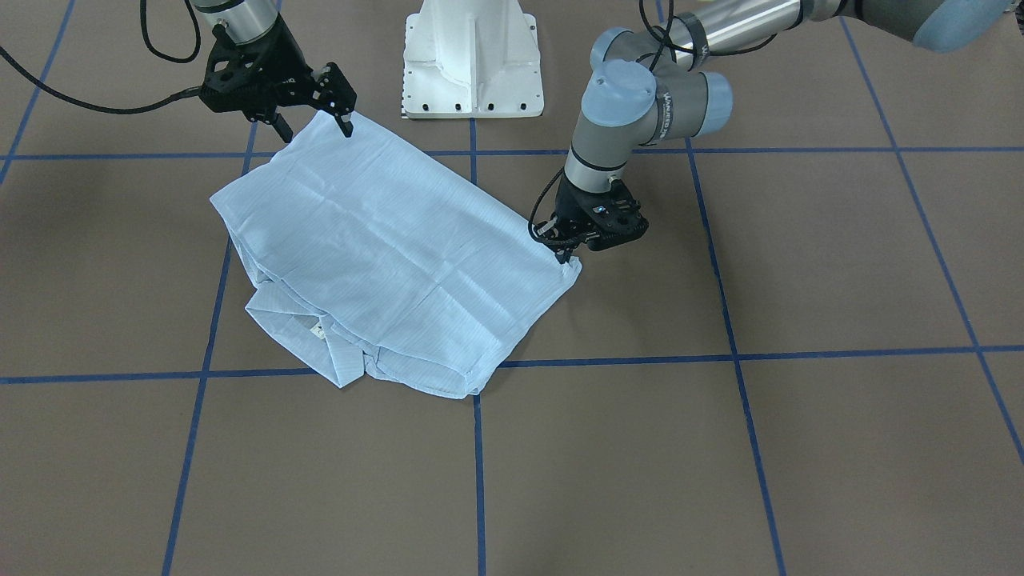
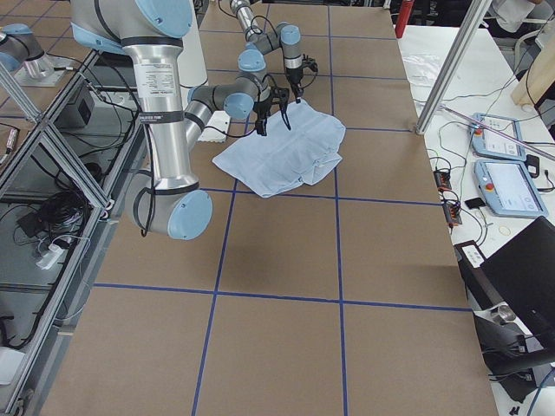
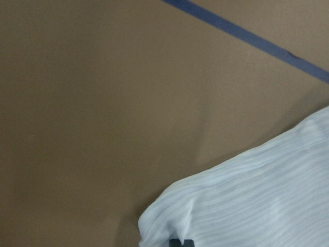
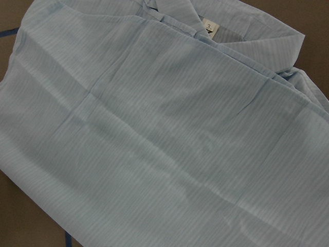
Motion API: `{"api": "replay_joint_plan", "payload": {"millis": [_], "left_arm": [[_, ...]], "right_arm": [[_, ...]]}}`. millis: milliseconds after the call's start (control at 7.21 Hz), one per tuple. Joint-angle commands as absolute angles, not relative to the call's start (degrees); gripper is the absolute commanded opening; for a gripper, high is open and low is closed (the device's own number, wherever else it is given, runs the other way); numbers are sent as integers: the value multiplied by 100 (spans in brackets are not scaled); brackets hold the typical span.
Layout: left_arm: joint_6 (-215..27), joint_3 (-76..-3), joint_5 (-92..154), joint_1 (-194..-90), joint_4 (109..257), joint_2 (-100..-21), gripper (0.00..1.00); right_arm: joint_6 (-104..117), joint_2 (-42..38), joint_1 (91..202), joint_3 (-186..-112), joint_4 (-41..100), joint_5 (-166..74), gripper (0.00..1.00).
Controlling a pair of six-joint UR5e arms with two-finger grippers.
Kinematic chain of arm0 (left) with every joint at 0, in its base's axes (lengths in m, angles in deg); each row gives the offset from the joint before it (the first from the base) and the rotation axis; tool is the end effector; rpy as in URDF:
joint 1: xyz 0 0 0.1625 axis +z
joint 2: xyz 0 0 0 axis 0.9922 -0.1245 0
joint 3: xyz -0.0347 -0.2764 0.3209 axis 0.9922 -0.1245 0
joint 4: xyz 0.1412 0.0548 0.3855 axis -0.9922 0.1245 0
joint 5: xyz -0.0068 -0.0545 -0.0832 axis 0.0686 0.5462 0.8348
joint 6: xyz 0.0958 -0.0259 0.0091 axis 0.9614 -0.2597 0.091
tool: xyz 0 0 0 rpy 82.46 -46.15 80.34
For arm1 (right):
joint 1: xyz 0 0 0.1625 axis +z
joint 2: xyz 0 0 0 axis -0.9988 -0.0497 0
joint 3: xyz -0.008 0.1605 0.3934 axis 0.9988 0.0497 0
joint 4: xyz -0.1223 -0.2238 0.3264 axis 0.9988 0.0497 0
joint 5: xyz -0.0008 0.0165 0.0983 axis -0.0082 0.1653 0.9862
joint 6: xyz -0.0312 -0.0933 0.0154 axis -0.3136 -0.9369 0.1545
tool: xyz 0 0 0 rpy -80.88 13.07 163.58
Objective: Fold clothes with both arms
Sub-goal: 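Grasp the shirt corner with the left gripper and drag it away from the robot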
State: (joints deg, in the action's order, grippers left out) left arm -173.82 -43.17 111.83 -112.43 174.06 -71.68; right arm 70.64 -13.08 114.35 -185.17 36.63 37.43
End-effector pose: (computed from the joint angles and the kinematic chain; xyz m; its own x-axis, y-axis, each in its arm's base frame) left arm 0.5313 -0.4305 0.2811 0.5046 -0.3722 -0.7790 0.3752 0.9072 -0.1904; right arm -0.3639 -0.3053 0.2618 0.5420 0.0990 0.8346 -0.1453 0.9891 -0.0229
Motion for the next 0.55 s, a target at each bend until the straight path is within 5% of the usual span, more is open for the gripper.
{"api": "replay_joint_plan", "payload": {"millis": [0,416], "left_arm": [[-17340,-4111,11173,-11640,17405,-7390,0],[-17278,-2638,10937,-12089,17519,-8531,0]], "right_arm": [[7056,-1308,11492,-18508,3660,3752,100],[7065,-1308,11519,-18360,3643,3743,100]]}}
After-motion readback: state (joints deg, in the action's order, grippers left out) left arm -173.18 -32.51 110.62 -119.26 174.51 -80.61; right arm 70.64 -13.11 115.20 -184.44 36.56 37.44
